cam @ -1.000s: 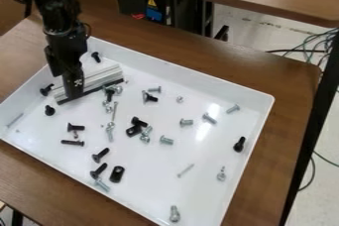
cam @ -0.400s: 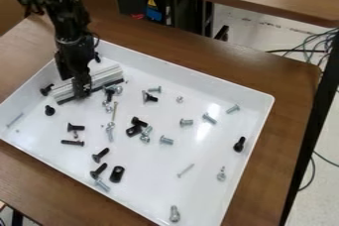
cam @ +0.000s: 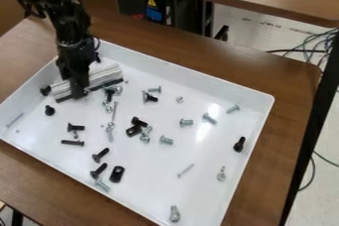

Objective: Sweep into pile

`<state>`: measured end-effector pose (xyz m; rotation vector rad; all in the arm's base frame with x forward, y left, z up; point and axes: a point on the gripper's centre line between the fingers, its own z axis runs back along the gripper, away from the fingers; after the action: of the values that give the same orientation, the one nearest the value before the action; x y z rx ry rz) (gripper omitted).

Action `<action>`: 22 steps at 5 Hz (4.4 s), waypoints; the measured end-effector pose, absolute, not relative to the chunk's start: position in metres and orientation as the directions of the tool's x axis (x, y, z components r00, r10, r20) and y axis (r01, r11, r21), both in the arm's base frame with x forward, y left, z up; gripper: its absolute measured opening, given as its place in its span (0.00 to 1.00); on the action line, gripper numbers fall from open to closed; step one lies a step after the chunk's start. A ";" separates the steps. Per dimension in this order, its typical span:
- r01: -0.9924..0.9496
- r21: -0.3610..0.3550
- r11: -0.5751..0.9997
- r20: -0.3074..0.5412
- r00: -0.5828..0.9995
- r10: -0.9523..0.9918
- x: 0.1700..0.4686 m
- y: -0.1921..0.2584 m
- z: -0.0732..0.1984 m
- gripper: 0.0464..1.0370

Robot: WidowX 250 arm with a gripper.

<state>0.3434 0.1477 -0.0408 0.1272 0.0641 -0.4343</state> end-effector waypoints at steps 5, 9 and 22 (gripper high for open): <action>-0.330 0.180 0.927 -0.091 0.933 0.349 0.281 0.134 0.000 0.32; -0.186 0.235 0.954 -0.132 0.966 0.221 0.339 0.175 -0.040 0.32; 0.784 0.263 0.562 -0.181 0.612 -0.770 0.351 0.122 0.009 0.32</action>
<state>0.3510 0.1216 0.0089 0.3330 0.0476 -0.9156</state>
